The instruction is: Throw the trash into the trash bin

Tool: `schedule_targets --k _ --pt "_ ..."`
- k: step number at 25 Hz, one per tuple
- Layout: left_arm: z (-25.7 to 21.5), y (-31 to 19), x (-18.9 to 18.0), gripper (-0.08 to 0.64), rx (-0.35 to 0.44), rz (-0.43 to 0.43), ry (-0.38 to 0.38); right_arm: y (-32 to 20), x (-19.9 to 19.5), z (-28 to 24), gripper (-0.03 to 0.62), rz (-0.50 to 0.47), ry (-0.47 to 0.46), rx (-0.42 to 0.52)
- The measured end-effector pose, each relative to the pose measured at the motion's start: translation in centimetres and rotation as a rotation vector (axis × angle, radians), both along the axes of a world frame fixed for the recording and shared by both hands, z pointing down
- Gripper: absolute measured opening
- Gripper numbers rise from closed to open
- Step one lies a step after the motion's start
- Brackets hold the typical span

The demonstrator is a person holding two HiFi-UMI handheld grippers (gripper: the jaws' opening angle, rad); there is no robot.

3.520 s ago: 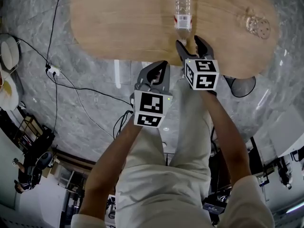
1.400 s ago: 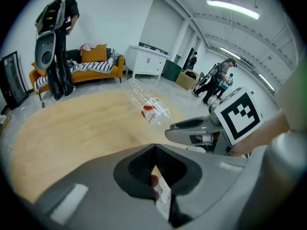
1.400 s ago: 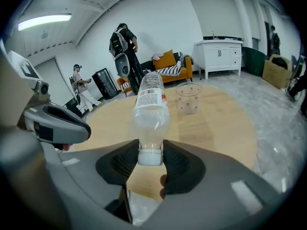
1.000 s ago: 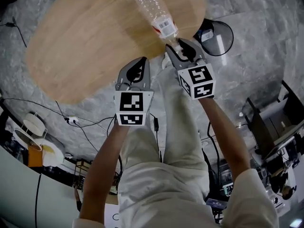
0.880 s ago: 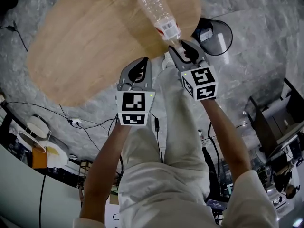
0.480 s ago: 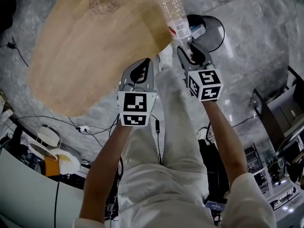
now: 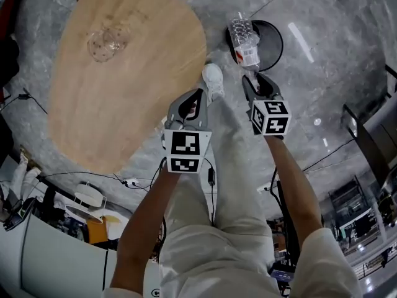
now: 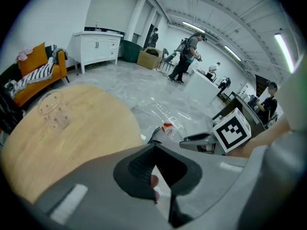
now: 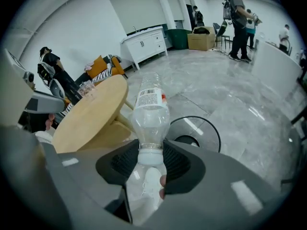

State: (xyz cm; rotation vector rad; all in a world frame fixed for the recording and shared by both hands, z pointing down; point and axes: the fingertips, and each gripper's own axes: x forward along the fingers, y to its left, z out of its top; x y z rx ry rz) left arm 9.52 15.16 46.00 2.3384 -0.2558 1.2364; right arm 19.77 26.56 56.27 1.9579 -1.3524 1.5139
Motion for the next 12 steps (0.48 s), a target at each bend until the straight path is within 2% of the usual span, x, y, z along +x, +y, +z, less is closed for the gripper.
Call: schedule_targets --k 4,8,12 --pt "0.9 1.5 1.7 0.002 -0.016 0.077 -0.016 3.0 0.6 2.8 0.184 0.081 -0.034 -0.065" --pt "1.5 2.7 3.9 0.002 -0.025 0.111 -0.025 6.3 1.3 5.8 0.184 0.156 -0.069 -0.137" --pt "2.3 3.4 6.0 0.0 -0.031 0.152 -0.032 7.9 1.7 8.0 0.184 0.202 -0.102 -0.173"
